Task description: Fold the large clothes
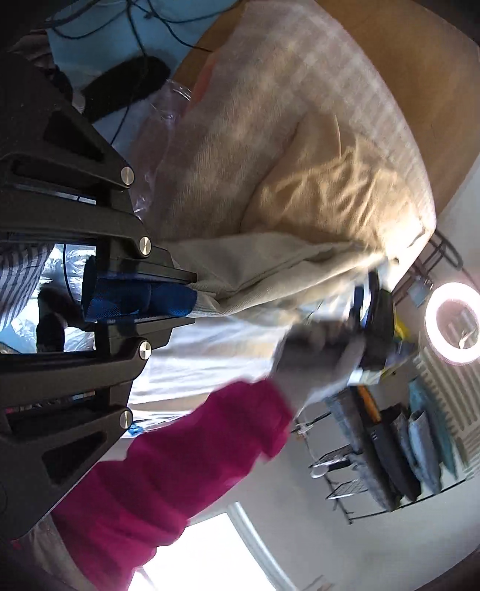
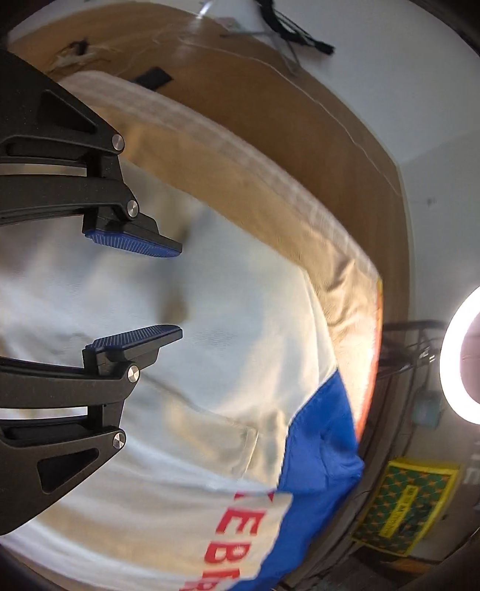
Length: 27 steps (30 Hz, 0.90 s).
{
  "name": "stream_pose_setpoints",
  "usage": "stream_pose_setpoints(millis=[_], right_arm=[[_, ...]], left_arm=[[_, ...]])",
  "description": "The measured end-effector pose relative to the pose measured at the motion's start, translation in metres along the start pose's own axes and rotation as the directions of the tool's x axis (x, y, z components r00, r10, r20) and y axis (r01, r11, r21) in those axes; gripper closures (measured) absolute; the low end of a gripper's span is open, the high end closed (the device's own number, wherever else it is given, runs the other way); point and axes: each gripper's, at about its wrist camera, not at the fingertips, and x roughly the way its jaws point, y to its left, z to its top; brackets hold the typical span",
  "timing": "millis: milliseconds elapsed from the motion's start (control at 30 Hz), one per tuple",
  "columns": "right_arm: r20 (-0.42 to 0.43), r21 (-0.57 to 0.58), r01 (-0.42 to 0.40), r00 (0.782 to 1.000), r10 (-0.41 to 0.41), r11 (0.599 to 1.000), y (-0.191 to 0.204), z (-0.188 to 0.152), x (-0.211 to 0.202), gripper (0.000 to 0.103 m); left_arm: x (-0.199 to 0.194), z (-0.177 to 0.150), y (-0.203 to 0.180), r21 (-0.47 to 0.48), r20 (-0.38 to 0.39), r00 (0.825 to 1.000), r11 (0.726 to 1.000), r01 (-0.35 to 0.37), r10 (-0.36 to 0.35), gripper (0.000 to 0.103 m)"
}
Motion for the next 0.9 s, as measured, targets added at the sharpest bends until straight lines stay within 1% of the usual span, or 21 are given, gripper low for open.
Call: stream_pose_setpoints(millis=[33, 67, 100, 167, 200, 233, 267, 300, 367, 400, 433, 500, 567, 633, 667, 700, 733, 767, 800, 833, 900], right_arm=[[-0.031, 0.027, -0.009, 0.999, 0.01, 1.0, -0.004, 0.001, 0.013, 0.065], [0.005, 0.019, -0.005, 1.0, 0.005, 1.0, -0.003, 0.002, 0.013, 0.064], [-0.018, -0.009, -0.01, 1.0, 0.01, 1.0, 0.0, 0.005, 0.016, 0.057], [-0.043, -0.062, 0.005, 0.999, -0.008, 0.998, 0.006, 0.008, 0.015, 0.056], [-0.053, -0.07, 0.005, 0.999, -0.008, 0.998, 0.007, 0.015, 0.014, 0.056], [-0.056, -0.067, -0.016, 0.998, 0.012, 0.998, 0.008, 0.021, 0.01, 0.056], [-0.059, -0.066, -0.031, 0.998, 0.027, 0.997, 0.009, 0.025, 0.008, 0.053], [-0.066, -0.065, -0.035, 0.997, 0.031, 0.997, 0.012, 0.031, 0.006, 0.046], [-0.095, -0.07, -0.036, 0.995, 0.03, 0.997, 0.023, 0.043, 0.009, 0.038], [-0.118, -0.083, -0.039, 0.993, 0.029, 0.996, 0.03, 0.047, 0.012, 0.038], [-0.143, -0.111, -0.023, 0.99, 0.007, 0.994, 0.043, 0.042, 0.015, 0.038], [-0.175, -0.194, 0.058, 0.98, -0.093, 0.979, 0.061, 0.043, 0.023, 0.038], [-0.179, -0.274, 0.136, 0.965, -0.19, 0.952, 0.074, 0.04, 0.033, 0.038], [-0.173, -0.313, 0.193, 0.951, -0.256, 0.93, 0.077, 0.039, 0.041, 0.038], [-0.173, -0.318, 0.206, 0.947, -0.27, 0.925, 0.077, 0.038, 0.043, 0.039], [-0.169, -0.319, 0.219, 0.944, -0.282, 0.922, 0.075, 0.036, 0.045, 0.049], [-0.164, -0.324, 0.239, 0.939, -0.303, 0.916, 0.073, 0.035, 0.046, 0.058], [-0.153, -0.329, 0.253, 0.936, -0.316, 0.91, 0.07, 0.034, 0.046, 0.073], [-0.143, -0.326, 0.254, 0.939, -0.313, 0.911, 0.065, 0.034, 0.043, 0.087], [-0.14, -0.302, 0.245, 0.945, -0.297, 0.921, 0.057, 0.034, 0.039, 0.094], [-0.133, -0.216, 0.179, 0.969, -0.21, 0.96, 0.039, 0.036, 0.023, 0.098]], left_arm=[[0.003, 0.002, -0.004, 0.005, -0.006, 1.0, 1.0, 0.013, -0.013, 0.091], [0.005, 0.003, -0.006, 0.004, -0.011, 1.0, 1.0, 0.022, -0.022, 0.091], [0.006, 0.004, -0.008, 0.007, -0.015, 0.999, 1.0, 0.03, -0.03, 0.091], [0.009, 0.004, -0.013, 0.025, -0.022, 0.999, 0.999, 0.029, -0.029, 0.091], [0.011, 0.004, -0.016, 0.035, -0.025, 0.999, 0.999, 0.03, -0.03, 0.091], [0.012, 0.002, -0.019, 0.044, -0.027, 0.999, 0.999, 0.031, -0.03, 0.091], [0.013, 0.002, -0.02, 0.052, -0.031, 0.999, 0.998, 0.029, -0.028, 0.091], [0.014, 0.001, -0.022, 0.063, -0.033, 0.999, 0.998, 0.025, -0.023, 0.091], [0.016, -0.001, -0.027, 0.094, -0.033, 0.999, 0.996, 0.009, -0.006, 0.091], [0.017, -0.001, -0.029, 0.104, -0.033, 0.999, 0.995, 0.004, 0.0, 0.091], [0.017, -0.001, -0.032, 0.11, -0.032, 0.999, 0.994, 0.001, 0.003, 0.091], [0.02, -0.002, -0.036, 0.121, -0.035, 0.999, 0.993, -0.003, 0.007, 0.091], [0.022, -0.003, -0.042, 0.14, -0.037, 0.999, 0.99, -0.008, 0.013, 0.091], [0.024, -0.004, -0.047, 0.16, -0.037, 0.999, 0.987, -0.017, 0.023, 0.091], [0.026, -0.004, -0.05, 0.173, -0.039, 0.999, 0.985, -0.02, 0.027, 0.091], [0.027, -0.005, -0.053, 0.183, -0.04, 0.999, 0.983, -0.024, 0.031, 0.091], [0.028, -0.004, -0.054, 0.188, -0.04, 0.999, 0.982, -0.026, 0.034, 0.091], [0.029, -0.004, -0.057, 0.193, -0.042, 0.998, 0.981, -0.027, 0.036, 0.091], [0.03, -0.005, -0.06, 0.203, -0.043, 0.998, 0.979, -0.027, 0.037, 0.091], [0.03, -0.005, -0.063, 0.21, -0.043, 0.998, 0.977, -0.028, 0.038, 0.091], [0.031, -0.007, -0.071, 0.242, -0.044, 0.998, 0.97, -0.033, 0.045, 0.091]])
